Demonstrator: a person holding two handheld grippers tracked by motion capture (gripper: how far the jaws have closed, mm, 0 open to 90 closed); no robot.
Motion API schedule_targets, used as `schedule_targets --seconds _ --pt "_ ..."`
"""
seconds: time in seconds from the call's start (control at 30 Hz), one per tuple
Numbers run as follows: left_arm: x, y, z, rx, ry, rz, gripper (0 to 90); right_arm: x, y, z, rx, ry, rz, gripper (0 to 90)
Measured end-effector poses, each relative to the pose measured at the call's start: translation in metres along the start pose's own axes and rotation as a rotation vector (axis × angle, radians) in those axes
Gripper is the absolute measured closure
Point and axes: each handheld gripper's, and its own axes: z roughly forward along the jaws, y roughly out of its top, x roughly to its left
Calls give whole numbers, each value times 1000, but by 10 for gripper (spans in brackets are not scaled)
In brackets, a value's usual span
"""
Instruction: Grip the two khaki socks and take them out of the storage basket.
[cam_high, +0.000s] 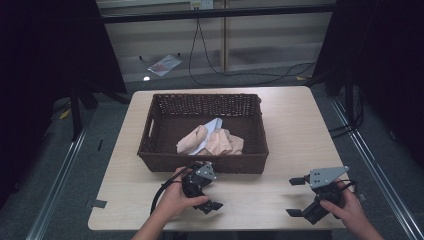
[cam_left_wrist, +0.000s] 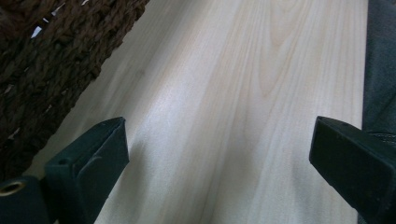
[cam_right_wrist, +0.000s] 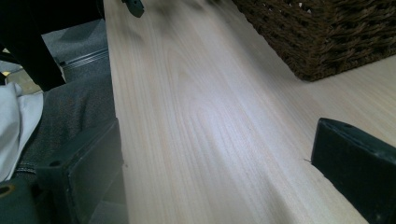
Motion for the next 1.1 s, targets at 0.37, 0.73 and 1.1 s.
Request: schedule_targets --seconds 0.37,0.73,1.1 --pt "3 7 -6 36 -11 -43 51 0 0 0 -3 -2 0 14" --pt "7 15 -17 101 -26 -54 65 0 0 0 -2 0 5 14" --pt "11 28 -30 168 -69 -60 70 0 0 1 -1 0 8 14"
